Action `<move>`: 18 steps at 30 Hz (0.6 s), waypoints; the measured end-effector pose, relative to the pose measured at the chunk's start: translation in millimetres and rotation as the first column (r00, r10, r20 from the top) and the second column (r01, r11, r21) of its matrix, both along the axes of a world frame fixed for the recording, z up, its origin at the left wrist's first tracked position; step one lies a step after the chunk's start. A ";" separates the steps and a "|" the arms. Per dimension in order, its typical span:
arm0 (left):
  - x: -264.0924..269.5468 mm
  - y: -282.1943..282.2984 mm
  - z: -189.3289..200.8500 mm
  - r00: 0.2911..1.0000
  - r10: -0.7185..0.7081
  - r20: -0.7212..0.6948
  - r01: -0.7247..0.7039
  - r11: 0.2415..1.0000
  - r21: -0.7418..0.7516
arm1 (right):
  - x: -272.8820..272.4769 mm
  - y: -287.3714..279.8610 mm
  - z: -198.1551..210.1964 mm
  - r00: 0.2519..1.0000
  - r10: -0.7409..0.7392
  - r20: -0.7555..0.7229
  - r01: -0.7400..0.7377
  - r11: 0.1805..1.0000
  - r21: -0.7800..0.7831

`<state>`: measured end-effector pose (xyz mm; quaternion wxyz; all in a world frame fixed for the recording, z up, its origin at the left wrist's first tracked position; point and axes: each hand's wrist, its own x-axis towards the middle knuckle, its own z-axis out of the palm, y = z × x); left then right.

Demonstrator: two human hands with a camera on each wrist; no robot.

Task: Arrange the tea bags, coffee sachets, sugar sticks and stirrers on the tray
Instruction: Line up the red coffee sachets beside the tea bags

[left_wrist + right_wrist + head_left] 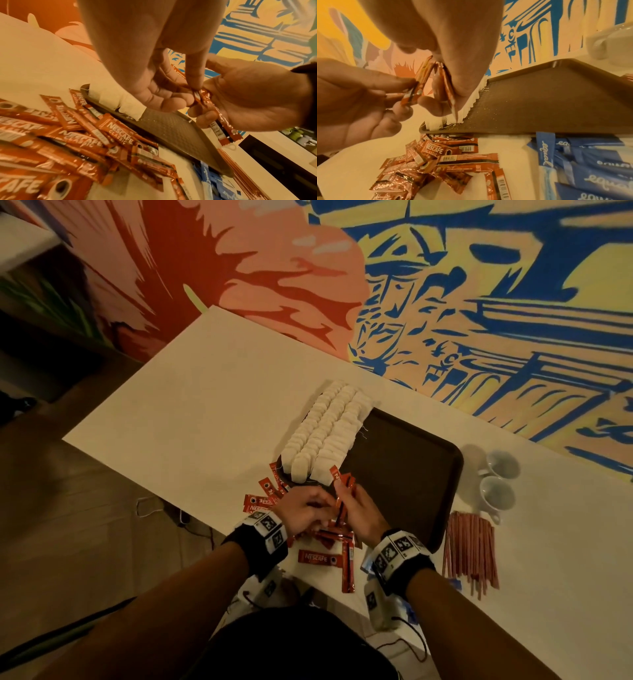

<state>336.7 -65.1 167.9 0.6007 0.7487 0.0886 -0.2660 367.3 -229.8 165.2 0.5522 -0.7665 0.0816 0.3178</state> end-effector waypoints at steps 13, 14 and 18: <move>18.0 -6.5 -10.9 0.920 -0.388 0.062 0.253 0.705 0.662 | -32.3 -38.9 -22.6 0.995 0.099 -0.007 -0.095 0.930 -0.355; 16.5 -4.5 -12.9 0.872 -0.486 0.052 0.292 0.603 0.743 | -35.6 -39.3 -25.0 0.989 0.146 -0.029 -0.145 0.905 -0.400; 8.4 -0.2 -26.7 0.659 -0.751 0.031 0.311 0.310 0.898 | -50.5 -38.6 -28.0 0.978 0.189 -0.093 -0.210 0.853 -0.477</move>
